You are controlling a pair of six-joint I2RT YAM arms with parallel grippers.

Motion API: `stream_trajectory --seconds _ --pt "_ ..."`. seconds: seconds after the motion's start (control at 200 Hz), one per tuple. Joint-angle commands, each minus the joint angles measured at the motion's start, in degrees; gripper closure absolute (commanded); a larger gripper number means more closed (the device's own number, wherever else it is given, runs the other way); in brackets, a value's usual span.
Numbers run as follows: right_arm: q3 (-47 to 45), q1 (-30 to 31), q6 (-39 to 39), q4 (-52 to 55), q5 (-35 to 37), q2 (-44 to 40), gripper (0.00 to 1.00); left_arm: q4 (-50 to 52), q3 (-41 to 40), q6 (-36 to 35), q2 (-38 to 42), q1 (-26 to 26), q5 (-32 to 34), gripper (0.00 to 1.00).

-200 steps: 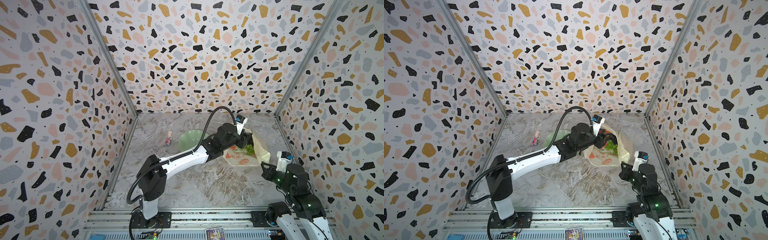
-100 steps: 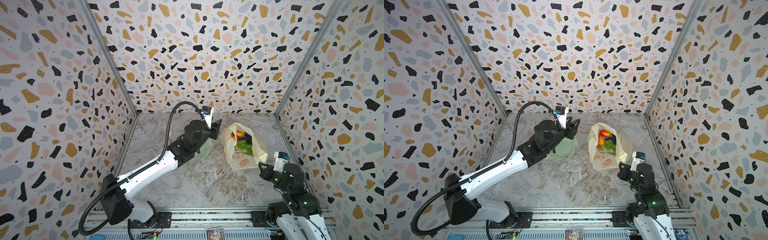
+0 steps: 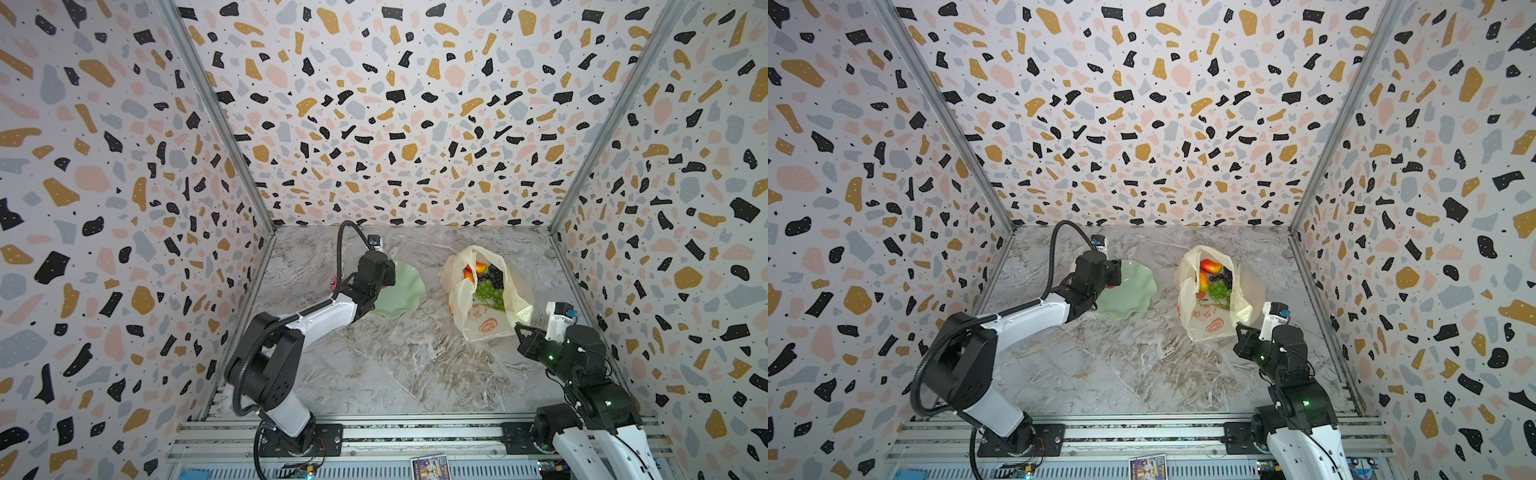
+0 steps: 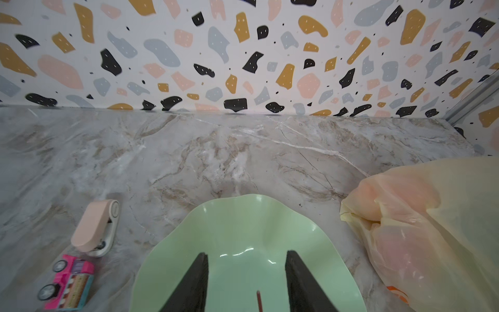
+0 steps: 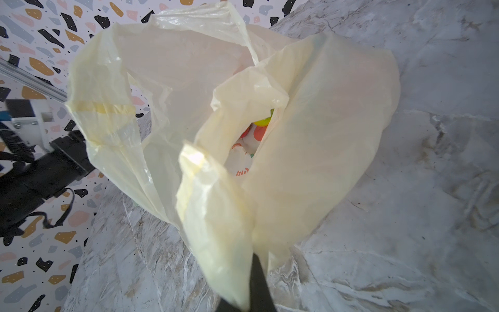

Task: Take fruits out of the plastic bag
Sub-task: Place the fake fruit on the plate.

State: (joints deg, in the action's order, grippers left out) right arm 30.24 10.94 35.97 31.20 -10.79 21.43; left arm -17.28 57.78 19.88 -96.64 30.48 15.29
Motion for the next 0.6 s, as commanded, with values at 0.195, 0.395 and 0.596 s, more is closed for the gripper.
stream_trajectory --seconds 0.195,0.395,0.596 --pt "-1.0 0.4 0.6 0.0 -0.2 -1.1 1.00 -10.7 2.2 3.3 -11.2 0.1 -4.8 0.95" --pt "-1.0 0.5 0.9 0.0 -0.4 -1.2 1.00 -11.0 3.2 3.9 -14.8 0.1 -5.9 0.80" --pt "-0.9 0.6 0.8 0.2 -0.4 -1.2 1.00 -10.1 4.5 3.9 -16.5 0.1 -6.1 0.65"
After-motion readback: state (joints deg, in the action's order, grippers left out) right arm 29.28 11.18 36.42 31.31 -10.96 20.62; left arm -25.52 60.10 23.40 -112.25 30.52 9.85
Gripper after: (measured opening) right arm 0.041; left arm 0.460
